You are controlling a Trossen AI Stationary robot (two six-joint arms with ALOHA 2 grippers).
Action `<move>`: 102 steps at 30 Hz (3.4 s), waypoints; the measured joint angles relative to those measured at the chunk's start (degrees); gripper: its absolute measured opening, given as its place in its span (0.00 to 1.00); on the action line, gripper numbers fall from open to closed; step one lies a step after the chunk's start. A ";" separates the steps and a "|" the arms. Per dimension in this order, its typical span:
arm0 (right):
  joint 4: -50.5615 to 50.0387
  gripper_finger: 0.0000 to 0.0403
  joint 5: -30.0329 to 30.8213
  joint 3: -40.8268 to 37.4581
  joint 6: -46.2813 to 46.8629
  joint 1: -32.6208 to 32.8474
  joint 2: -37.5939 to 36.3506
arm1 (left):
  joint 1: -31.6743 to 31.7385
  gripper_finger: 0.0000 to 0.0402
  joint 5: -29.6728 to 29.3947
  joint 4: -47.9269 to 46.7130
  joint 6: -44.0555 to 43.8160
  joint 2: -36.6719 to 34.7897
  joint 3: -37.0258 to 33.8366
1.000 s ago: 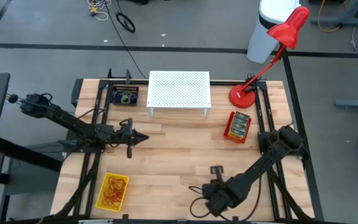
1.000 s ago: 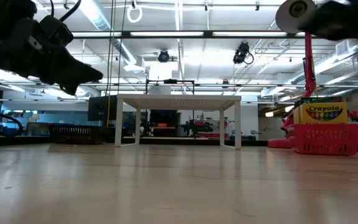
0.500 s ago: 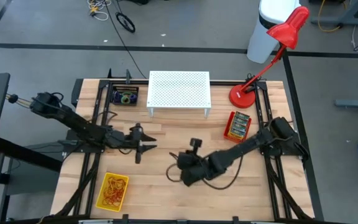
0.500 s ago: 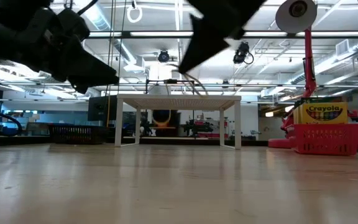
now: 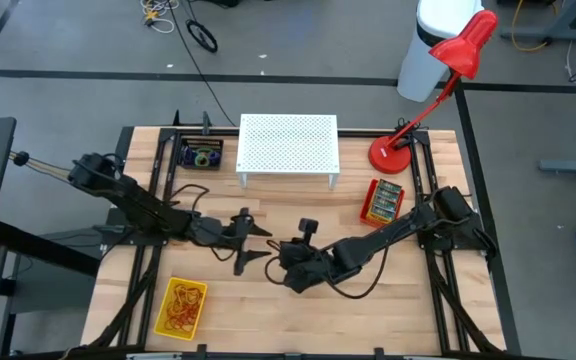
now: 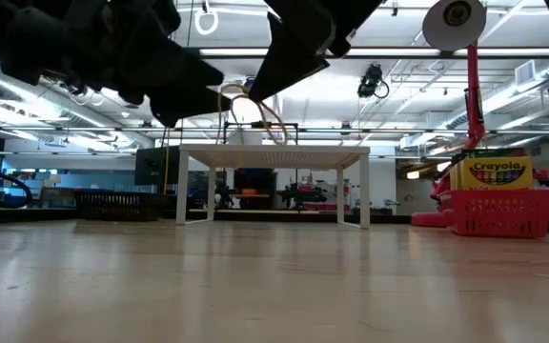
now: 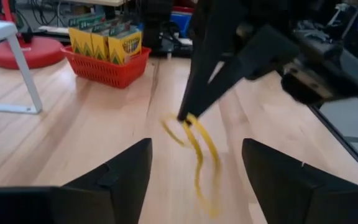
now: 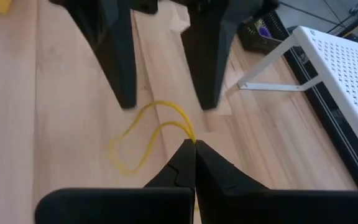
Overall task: Pick & Place Office Desk Supplies
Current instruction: Put the yellow rubber band into the yellow bin, then return to Home Position
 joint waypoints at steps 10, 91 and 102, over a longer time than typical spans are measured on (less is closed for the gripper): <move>6.43 0.01 -0.46 0.00 -0.11 0.00 0.02 | 0.04 0.61 -1.62 -0.18 1.26 5.19 3.34; 22.22 0.01 -7.75 -11.92 -13.66 -0.42 -7.78 | -14.90 0.14 15.36 -83.32 -25.24 -15.37 26.00; 55.63 0.01 -23.26 -44.25 -12.80 -8.39 -24.90 | 4.76 0.02 15.29 -23.99 10.33 -18.41 1.56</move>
